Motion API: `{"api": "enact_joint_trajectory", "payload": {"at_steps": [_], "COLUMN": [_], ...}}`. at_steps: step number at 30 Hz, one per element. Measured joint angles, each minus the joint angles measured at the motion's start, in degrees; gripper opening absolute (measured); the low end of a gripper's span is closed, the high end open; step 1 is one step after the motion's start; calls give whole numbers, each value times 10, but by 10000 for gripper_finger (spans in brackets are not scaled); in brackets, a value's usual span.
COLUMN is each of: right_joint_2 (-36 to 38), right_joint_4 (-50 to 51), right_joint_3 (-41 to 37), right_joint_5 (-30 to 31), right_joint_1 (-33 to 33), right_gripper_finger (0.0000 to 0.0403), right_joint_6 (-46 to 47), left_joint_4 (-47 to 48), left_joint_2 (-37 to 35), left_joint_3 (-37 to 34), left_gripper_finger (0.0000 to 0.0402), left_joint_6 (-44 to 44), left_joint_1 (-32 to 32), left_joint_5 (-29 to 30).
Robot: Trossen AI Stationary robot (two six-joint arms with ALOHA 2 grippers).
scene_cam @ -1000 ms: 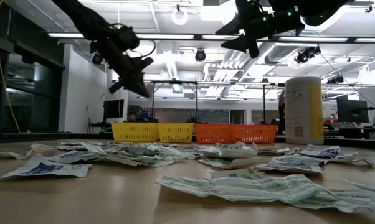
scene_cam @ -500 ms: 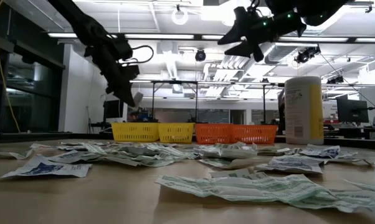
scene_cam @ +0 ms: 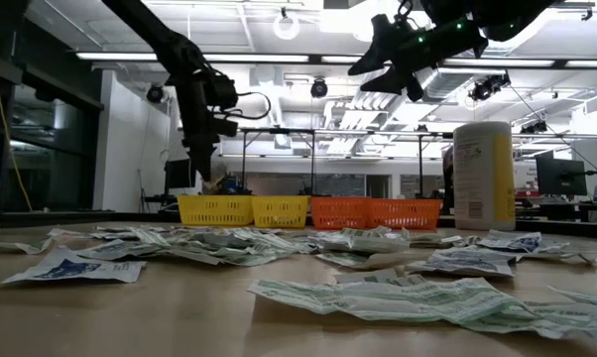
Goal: Pick & Place First Aid Supplies
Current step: Put the orange packet into the left yellow bin, then put the gray packet into the right yellow bin
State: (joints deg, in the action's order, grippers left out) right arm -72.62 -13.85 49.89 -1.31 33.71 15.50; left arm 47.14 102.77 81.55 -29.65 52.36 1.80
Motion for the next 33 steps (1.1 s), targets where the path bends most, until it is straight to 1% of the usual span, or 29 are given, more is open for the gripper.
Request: {"api": "enact_joint_trajectory", "payload": {"at_steps": [3,7,14,17,22,24,27,30,33], "right_joint_2": [0,0,0,0,0,0,0,0,0], "right_joint_4": [6,12,13,14,28,42,71,111,157], "right_joint_3": [0,0,0,0,0,0,0,0,0], "right_joint_5": [0,1,-1,-7,-12,-21,-36,-50,-72], "right_joint_1": [0,0,0,0,0,0,0,0,0], "right_gripper_finger": [247,247,247,247,247,247,247,247,247], "right_joint_6": [1,1,1,1,1,2,15,21,10], "left_joint_4": [39,87,85,85,85,85,112,149,177], "left_joint_2": [23,52,67,67,67,66,62,62,61], "left_joint_3": [23,41,46,46,46,46,58,92,125], "left_gripper_finger": [0,0,4,27,84,100,110,112,112], "left_joint_6": [-14,-33,-31,-31,-28,-17,3,32,58], "left_joint_1": [-6,-16,-30,-33,-34,-33,-33,-33,-33], "left_joint_5": [18,22,20,20,19,22,22,14,-15]}}
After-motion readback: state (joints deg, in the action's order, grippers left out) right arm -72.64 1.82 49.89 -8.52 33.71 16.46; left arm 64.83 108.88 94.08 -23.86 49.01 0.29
